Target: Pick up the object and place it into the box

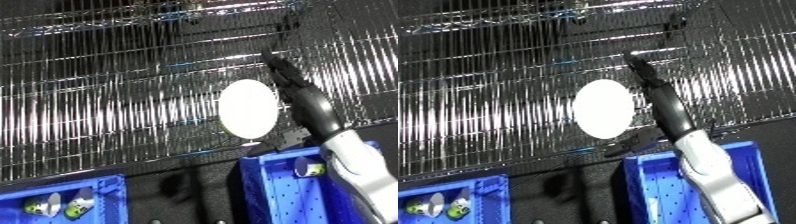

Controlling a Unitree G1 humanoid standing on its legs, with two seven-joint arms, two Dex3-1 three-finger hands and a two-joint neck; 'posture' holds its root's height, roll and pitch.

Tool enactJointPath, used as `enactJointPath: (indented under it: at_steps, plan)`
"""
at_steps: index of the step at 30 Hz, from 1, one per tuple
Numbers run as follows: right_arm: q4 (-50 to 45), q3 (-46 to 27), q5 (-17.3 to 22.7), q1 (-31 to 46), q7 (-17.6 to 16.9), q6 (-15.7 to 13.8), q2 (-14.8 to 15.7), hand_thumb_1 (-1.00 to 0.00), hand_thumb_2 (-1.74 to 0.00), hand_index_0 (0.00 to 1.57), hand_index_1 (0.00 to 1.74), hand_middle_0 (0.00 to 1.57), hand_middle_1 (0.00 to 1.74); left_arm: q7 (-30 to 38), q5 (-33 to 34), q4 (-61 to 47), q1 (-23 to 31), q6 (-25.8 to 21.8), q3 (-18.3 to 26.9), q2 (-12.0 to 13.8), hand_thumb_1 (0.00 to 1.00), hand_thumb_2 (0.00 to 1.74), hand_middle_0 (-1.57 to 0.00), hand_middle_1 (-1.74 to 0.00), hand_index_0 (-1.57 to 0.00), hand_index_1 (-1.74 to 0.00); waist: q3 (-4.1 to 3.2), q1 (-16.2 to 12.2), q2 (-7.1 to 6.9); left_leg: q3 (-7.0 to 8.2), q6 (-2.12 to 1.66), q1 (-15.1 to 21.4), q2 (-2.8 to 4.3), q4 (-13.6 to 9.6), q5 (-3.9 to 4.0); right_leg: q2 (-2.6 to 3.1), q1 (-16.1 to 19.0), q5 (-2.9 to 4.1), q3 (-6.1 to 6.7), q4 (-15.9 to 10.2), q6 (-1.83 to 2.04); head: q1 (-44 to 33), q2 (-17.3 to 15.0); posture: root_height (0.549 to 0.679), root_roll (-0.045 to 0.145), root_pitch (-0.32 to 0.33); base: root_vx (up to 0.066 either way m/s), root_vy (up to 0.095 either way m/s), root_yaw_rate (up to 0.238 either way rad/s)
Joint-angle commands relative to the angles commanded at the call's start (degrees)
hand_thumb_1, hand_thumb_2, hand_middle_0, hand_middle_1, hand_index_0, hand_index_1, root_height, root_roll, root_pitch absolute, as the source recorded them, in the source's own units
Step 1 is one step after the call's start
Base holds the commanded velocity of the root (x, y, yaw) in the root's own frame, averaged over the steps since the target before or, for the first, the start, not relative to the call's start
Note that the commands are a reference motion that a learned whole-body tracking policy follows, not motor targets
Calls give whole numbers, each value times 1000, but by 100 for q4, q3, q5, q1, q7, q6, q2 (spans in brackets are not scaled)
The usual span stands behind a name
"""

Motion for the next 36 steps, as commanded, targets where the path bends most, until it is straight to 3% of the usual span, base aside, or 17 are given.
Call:
enactJointPath:
  at_steps: [8,13,17,21,23,28,36]
  plan:
    - [26,15,110,-50,163,0,136,-450,-783,706,783,706,783,-17,10,-54,61,-16,-25,-24,0,0,0,0,0,0,0,70,42,-28,9,26,-41,-118,58,-17,11,14,-23,-45,7,114,24,638,70,168,-3,13,50]
    - [-16,35,118,12,189,41,163,-700,-1218,1099,1218,1099,1218,1,34,-98,76,-21,-20,-32,0,0,0,0,0,0,0,78,38,-38,8,85,-31,-193,85,-38,63,34,-30,-107,17,126,-24,639,70,166,-5,-1,35]
    - [-64,7,147,154,205,34,168,-900,-1566,1413,1566,1413,1566,16,67,-100,109,7,2,-37,0,0,0,0,0,0,0,52,19,-54,-25,194,11,-373,174,-38,152,101,-16,-263,58,58,-128,641,68,161,31,-10,0]
    - [-290,-22,63,334,126,-65,115,-900,-1566,1413,1566,1413,1566,10,98,-131,174,-57,8,-25,0,0,0,0,0,0,0,5,4,-24,-101,418,69,-878,421,16,283,309,24,-703,172,-101,101,647,65,170,26,-13,-66]
    - [-460,-56,14,398,89,-176,82,-900,-1566,1413,1566,1413,1566,20,85,-99,179,-109,24,-26,0,0,0,0,0,0,0,-31,-12,11,-122,469,87,-1014,476,31,309,374,24,-854,217,-150,151,649,64,178,-31,-11,-126]
    - [-1116,-261,-174,621,-150,-410,30,-900,-1566,1413,1566,1413,1566,81,76,20,181,-137,128,-40,0,0,0,0,0,0,0,-155,-93,47,-132,450,114,-903,396,44,325,368,36,-867,230,-272,62,650,64,180,-19,-8,-115]
    - [-2872,-1172,-764,1729,-909,-775,-221,-900,-1566,1413,1566,1413,1566,160,67,34,285,-176,446,-70,0,0,0,0,0,0,0,-489,-223,179,-78,511,154,-782,249,107,359,366,180,-868,259,-641,84,650,62,176,3,16,-138]
